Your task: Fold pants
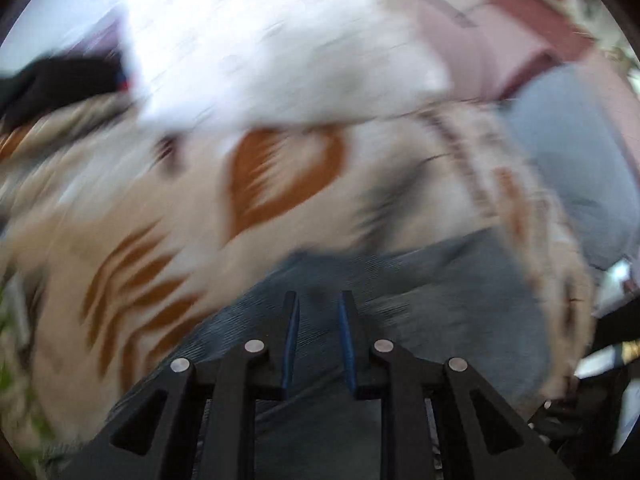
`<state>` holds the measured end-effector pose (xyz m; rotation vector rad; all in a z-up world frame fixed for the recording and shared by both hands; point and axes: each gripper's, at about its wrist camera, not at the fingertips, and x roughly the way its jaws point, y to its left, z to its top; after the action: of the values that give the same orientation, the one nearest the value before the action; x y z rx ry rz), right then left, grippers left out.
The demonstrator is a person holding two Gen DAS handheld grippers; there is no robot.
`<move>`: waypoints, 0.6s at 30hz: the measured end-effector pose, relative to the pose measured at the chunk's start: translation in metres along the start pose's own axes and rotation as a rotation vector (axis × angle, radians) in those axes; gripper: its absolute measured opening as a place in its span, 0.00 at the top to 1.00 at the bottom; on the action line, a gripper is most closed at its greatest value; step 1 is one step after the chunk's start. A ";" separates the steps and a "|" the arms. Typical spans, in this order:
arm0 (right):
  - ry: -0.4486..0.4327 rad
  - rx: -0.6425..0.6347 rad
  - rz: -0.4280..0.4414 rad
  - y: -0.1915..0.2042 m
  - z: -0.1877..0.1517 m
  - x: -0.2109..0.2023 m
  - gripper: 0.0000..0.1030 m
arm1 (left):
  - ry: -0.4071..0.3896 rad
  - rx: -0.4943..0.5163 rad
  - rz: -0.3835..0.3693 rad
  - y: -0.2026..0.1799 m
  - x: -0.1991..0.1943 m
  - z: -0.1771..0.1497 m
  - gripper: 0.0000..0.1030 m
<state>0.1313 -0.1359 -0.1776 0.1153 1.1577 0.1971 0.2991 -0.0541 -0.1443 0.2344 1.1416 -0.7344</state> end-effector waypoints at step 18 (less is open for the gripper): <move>-0.103 0.221 0.131 -0.048 0.007 0.006 0.47 | -0.424 -0.244 0.178 -0.003 -0.183 -0.163 0.50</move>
<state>0.1440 -0.1812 -0.1891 0.3924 1.0672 0.1761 0.1375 0.1036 -0.0504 -0.0276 0.7831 -0.4524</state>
